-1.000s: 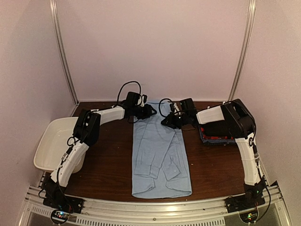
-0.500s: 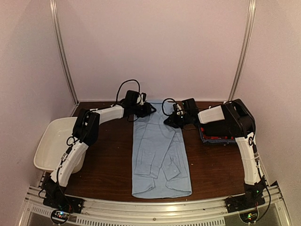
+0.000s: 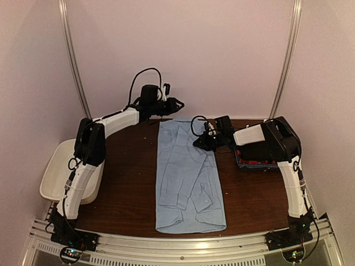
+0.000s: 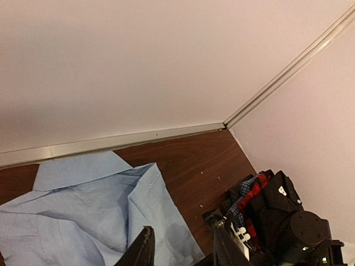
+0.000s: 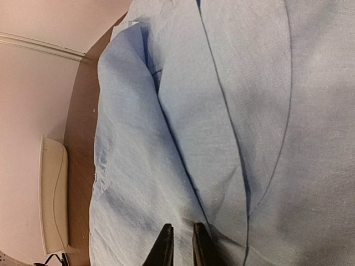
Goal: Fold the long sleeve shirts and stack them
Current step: Smooth out the rectangle-folded shirt at the center of the board.
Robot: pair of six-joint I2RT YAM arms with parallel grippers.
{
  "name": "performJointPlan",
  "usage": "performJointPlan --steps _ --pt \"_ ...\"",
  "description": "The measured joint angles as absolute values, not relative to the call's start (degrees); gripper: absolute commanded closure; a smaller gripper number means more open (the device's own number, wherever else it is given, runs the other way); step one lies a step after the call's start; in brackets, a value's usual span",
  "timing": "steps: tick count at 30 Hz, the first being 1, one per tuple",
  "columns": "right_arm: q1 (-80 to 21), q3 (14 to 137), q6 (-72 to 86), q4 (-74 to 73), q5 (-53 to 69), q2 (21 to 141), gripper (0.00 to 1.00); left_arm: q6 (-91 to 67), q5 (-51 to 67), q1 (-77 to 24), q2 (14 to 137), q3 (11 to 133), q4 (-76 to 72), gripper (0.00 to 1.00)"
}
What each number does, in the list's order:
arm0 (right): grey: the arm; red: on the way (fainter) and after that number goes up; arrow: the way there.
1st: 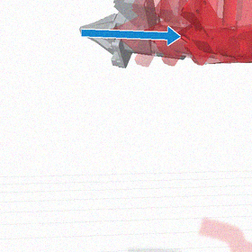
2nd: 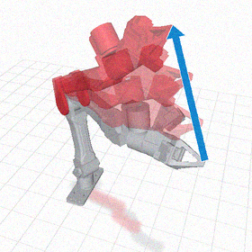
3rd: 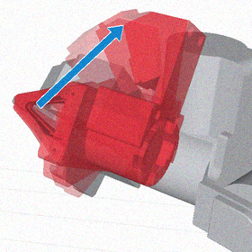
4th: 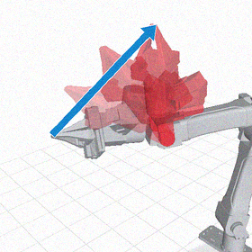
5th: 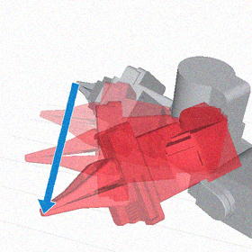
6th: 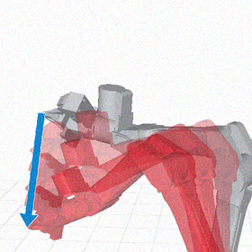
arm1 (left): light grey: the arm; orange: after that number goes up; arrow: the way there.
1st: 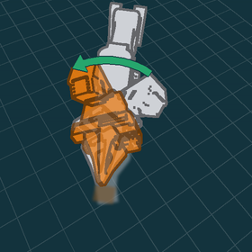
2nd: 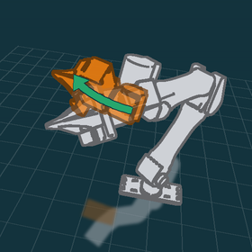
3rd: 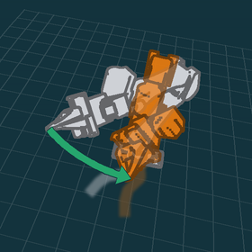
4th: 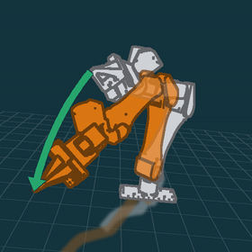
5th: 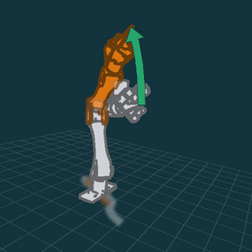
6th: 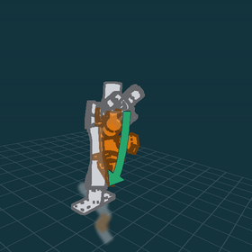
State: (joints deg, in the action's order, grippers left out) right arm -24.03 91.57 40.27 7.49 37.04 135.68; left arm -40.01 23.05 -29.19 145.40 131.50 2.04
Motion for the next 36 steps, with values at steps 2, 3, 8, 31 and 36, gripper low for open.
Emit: performJointPlan --steps 2,3,8,31,36 --pt "-24.03 91.57 40.27 7.46 37.04 135.68 0.85 -40.23 23.66 -30.17 145.32 130.02 0.47 0.65" --pt "-24.03 91.57 40.25 7.46 37.04 135.68 0.85 -40.45 24.01 -30.83 145.69 129.29 0.16 0.66" --pt "-24.03 91.57 40.12 7.38 37.04 135.63 0.85 -42.17 25.17 -33.56 149.73 128.81 -1.23 0.67" --pt "-26.7 89.21 34.87 3.11 35.88 131.31 0.85 -45.56 14.7 -32.93 163.19 138.17 -7.6 0.78" --pt "-26.94 86.59 34.44 2.35 35.03 130.26 0.85 -45.56 13.76 -32.93 163.19 138.54 -9.02 0.78"
